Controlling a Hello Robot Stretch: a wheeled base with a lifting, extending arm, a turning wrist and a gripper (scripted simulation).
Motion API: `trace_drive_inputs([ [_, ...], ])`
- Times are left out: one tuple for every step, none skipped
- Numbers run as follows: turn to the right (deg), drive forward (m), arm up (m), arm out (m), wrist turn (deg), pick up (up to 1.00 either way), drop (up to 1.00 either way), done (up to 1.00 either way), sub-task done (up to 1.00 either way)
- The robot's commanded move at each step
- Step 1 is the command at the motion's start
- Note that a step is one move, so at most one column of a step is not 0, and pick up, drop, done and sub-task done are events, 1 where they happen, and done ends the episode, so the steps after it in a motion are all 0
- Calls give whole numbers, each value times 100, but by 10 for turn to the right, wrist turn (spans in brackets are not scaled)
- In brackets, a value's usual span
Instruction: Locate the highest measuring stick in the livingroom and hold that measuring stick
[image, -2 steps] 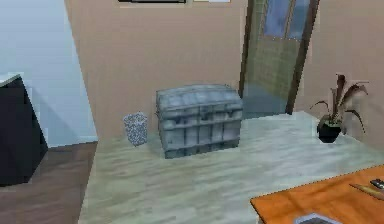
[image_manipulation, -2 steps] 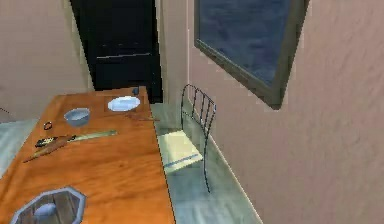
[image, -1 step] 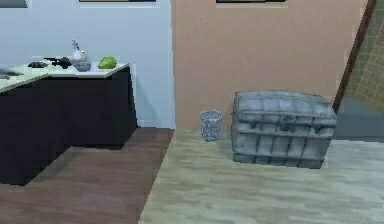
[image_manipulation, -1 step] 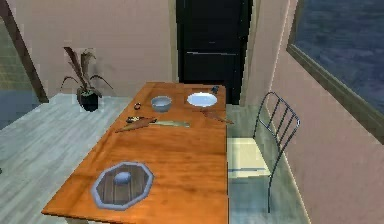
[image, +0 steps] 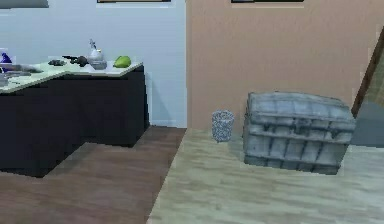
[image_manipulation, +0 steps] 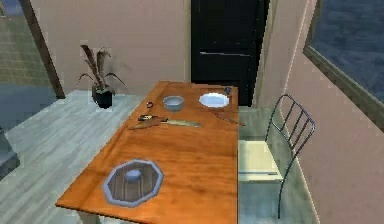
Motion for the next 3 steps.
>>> trace_drive_inputs([
  [270, 0, 0, 0, 0, 0, 0, 0, 0],
  [0, 75, 0, 0, 0, 0, 0, 0, 0],
  [300, 0, 0, 0, 0, 0, 0, 0, 0],
])
